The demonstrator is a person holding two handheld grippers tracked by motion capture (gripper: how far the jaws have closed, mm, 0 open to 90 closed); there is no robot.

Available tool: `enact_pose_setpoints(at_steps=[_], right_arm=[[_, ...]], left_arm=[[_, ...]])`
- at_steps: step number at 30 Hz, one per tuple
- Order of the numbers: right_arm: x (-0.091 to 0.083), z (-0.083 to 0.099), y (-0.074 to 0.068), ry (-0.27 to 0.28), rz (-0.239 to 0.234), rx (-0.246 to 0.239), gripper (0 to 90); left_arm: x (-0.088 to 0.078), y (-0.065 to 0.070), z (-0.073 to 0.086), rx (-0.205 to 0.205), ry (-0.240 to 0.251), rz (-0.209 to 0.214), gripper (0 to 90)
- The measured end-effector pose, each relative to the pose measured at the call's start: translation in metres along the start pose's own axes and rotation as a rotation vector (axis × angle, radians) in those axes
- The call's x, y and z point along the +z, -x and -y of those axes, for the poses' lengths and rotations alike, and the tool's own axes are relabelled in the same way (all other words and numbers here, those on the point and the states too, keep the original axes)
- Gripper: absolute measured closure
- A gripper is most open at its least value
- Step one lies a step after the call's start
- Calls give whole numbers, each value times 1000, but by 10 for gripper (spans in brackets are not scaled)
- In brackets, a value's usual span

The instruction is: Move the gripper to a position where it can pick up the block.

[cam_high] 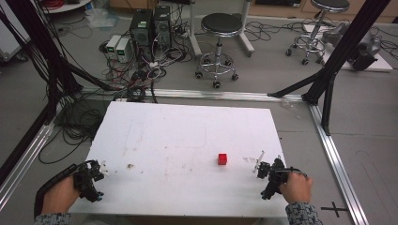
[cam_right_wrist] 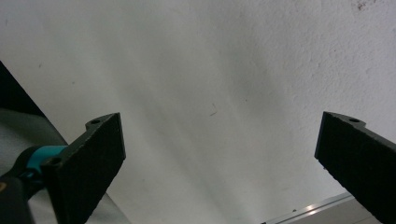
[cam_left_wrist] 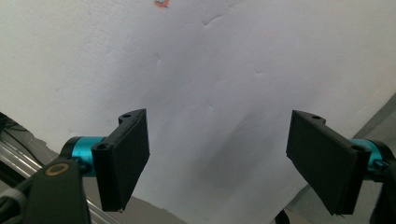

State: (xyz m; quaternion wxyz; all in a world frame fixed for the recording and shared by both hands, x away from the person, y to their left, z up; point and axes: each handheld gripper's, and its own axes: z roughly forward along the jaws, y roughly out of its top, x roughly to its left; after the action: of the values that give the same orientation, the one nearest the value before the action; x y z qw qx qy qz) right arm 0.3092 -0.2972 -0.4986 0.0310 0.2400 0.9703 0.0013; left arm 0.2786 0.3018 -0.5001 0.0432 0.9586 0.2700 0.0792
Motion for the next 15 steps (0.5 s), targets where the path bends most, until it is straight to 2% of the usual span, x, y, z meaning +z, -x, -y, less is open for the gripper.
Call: enact_pose_setpoints(at_steps=[8,15], right_arm=[[-1,2,2,12,3,4,8],[-2,3,9,60,31,5,8]], left_arm=[[0,0,1,-7,6,-2,216],[1,-1,1,-14,13,0,216]])
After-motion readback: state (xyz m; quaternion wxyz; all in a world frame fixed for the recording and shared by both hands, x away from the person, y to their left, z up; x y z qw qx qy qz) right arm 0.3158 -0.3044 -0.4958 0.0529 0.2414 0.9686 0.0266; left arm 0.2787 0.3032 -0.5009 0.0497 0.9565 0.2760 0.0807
